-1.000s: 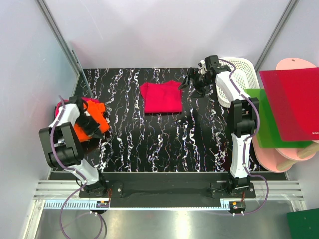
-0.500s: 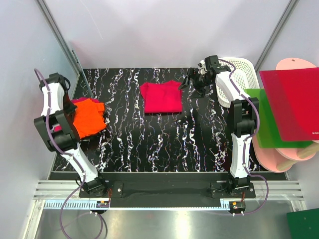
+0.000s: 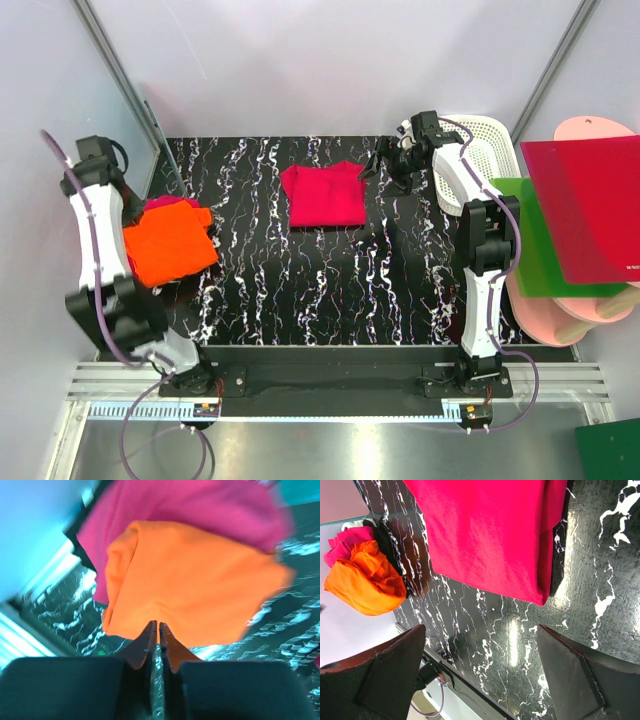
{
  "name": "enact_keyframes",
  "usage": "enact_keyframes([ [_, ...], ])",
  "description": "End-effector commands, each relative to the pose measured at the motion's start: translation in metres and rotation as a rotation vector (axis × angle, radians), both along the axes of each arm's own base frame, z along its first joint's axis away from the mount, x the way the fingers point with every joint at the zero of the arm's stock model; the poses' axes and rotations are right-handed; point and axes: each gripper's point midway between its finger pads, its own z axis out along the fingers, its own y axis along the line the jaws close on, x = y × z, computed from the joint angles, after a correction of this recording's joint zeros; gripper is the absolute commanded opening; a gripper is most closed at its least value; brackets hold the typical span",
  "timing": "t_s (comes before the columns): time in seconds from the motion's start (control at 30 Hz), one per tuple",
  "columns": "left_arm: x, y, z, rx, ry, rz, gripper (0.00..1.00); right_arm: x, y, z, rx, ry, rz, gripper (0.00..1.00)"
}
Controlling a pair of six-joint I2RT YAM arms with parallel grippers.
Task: Fold and stack the t-shirts
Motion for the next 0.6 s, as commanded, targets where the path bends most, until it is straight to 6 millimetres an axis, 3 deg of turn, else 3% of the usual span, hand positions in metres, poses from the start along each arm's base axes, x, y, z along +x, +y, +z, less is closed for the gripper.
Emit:
enact_keyframes([
  [0.0,-0.002,-0.003,0.044,0.088,-0.156,-0.059,0.28,0.003,-0.001,0.035,0.011,-0.091,0.012,1.0],
  [0.1,-0.026,0.005,0.027,0.164,-0.023,-0.036,0.46,0.002,-0.002,0.033,0.015,-0.081,0.013,1.0],
  [0.17,-0.046,0.013,0.012,0.215,0.102,-0.007,0.46,0.001,-0.002,0.031,0.014,-0.075,0.013,1.0],
  [0.27,-0.066,0.019,-0.005,0.237,0.227,0.033,0.3,0.0,0.0,0.032,0.021,-0.073,0.017,1.0],
  [0.3,-0.07,0.02,-0.007,0.244,0.254,0.046,0.21,0.0,0.0,0.031,0.02,-0.07,0.017,1.0],
  [0.33,-0.079,0.024,-0.01,0.265,0.3,0.068,0.02,0.0,0.0,0.031,0.022,-0.07,0.017,1.0],
  [0.43,-0.092,0.036,-0.015,0.332,0.4,0.142,0.0,-0.002,0.001,0.032,0.027,-0.068,0.022,1.0],
  [0.57,-0.073,0.034,-0.011,0.286,0.345,0.143,0.0,-0.006,0.001,0.031,0.03,-0.058,0.023,1.0],
])
